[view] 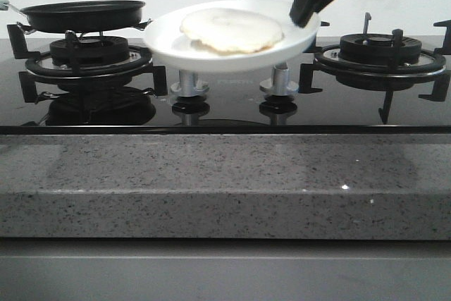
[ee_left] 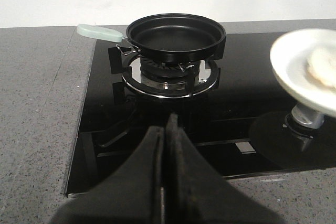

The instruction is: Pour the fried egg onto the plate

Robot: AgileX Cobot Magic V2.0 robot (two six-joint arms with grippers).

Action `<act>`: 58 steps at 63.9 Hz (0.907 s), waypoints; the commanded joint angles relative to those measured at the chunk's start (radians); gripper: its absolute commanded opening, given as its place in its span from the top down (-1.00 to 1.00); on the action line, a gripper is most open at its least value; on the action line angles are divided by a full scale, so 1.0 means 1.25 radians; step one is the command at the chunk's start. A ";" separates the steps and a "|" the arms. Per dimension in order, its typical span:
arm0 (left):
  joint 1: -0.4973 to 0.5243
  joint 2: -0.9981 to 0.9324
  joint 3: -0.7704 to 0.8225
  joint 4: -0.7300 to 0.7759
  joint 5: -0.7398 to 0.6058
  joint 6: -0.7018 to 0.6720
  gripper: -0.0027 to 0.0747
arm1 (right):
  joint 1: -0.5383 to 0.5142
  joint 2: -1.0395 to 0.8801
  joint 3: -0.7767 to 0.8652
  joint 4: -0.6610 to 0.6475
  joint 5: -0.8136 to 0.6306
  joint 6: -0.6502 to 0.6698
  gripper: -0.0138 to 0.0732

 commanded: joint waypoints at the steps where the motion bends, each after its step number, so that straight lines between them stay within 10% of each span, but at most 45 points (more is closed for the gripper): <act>1: -0.006 0.005 -0.022 -0.006 -0.068 -0.007 0.98 | -0.018 0.001 -0.100 0.017 0.000 0.014 0.82; 58: -0.006 0.005 -0.021 -0.006 -0.068 -0.007 0.98 | -0.036 0.196 -0.272 0.001 0.074 0.026 0.55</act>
